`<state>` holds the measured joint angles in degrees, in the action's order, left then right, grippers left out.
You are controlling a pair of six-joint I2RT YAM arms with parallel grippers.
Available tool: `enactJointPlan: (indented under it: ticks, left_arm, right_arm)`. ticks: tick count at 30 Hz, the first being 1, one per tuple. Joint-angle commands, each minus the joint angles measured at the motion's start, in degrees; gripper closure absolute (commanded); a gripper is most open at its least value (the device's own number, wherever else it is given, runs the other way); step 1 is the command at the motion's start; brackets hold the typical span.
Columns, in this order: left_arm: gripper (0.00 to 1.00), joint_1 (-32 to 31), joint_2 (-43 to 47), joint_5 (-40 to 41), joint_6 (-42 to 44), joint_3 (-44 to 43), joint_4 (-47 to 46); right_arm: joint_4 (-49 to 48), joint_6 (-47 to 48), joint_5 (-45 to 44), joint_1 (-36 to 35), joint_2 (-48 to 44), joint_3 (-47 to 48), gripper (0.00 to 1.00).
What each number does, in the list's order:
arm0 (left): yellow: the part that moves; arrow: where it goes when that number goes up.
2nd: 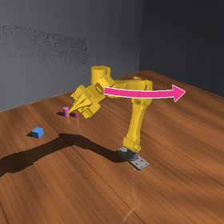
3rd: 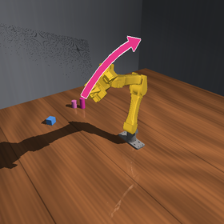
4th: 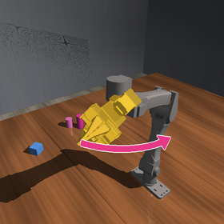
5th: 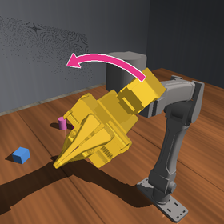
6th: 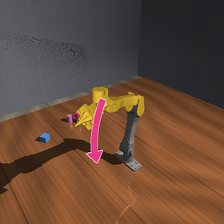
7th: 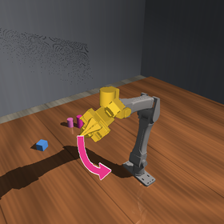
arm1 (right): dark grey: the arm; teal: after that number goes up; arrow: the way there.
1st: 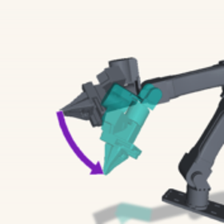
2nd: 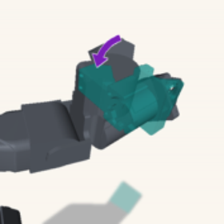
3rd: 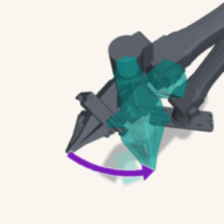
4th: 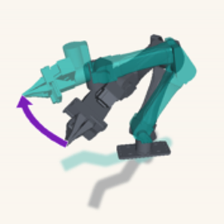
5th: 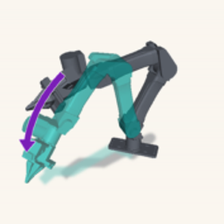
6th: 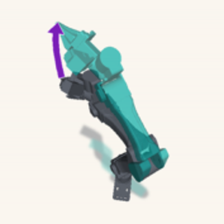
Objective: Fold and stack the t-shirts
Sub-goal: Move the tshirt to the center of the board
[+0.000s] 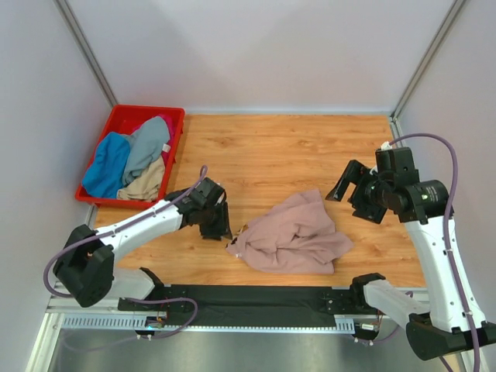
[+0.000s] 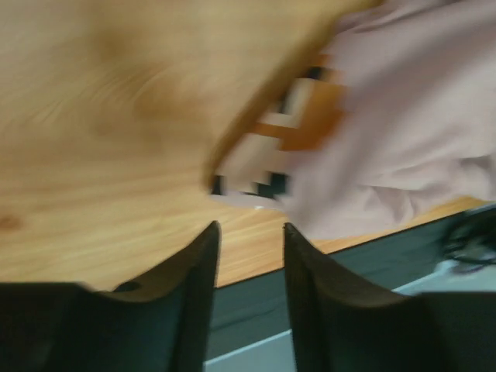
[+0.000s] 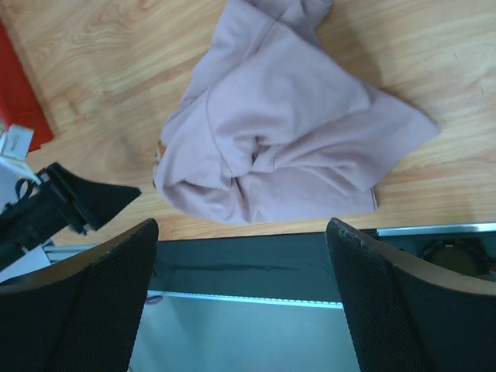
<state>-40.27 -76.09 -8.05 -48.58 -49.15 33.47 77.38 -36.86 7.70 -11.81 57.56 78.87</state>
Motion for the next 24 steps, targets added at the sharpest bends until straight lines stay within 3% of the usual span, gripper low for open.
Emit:
enactJointPlan:
  ticks: [1,2,3,4,7,10,16,19,21,22,23,24]
  left_arm:
    - [0.46,0.19,5.95,2.51,0.3,-3.49,4.49]
    - [0.4,0.28,6.05,2.69,1.19,-4.2,4.58]
    - [0.25,0.19,5.18,2.52,3.12,-5.77,4.41]
    - [0.23,0.19,4.21,2.26,4.01,-6.74,4.06]
    - [0.23,0.19,-2.09,-0.98,6.21,-10.0,2.04]
    - [0.24,0.02,-9.4,-6.87,8.14,-12.64,-1.3]
    - [0.25,-3.84,-22.31,-12.94,12.18,-20.19,-3.68]
    - [0.27,-6.31,-27.5,-14.09,13.86,-23.71,-3.94]
    - [0.42,-6.75,-30.5,-14.44,12.11,-26.08,-2.37]
    - [0.54,-6.66,-31.21,-14.01,11.23,-26.96,-1.32]
    - [0.75,-6.66,-31.57,-13.31,10.79,-29.23,1.39]
    - [0.82,-6.58,-31.66,-11.3,10.96,-30.47,2.55]
  right_arm:
    - [-2.23,-3.57,-4.53,0.12,0.97,-2.65,0.1]
    - [-3.2,-3.83,-5.67,0.12,1.5,-3.45,0.11]
    - [-5.47,-3.66,-6.9,0.12,2.11,-4.42,0.12]
    - [-7.4,-3.22,-7.61,0.21,3.51,-5.73,0.13]
    - [-16.72,0.38,-6.66,0.91,7.72,-11.36,0.22]
    - [-19.29,1.35,-3.93,1.0,12.99,-15.05,0.28]
    - [-24.99,3.99,0.28,3.28,16.26,-23.05,0.25]
    - [-31.66,5.04,6.42,4.43,21.07,-24.81,0.24]
    - [-33.7,6.62,6.8,4.52,24.42,-24.12,0.24]
    - [-34.22,6.89,7.49,4.61,27.05,-23.59,0.26]
    - [-36.75,7.15,8.46,4.52,28.12,-23.5,0.29]
    - [-38.26,7.5,9.42,4.61,29.0,-23.33,0.45]
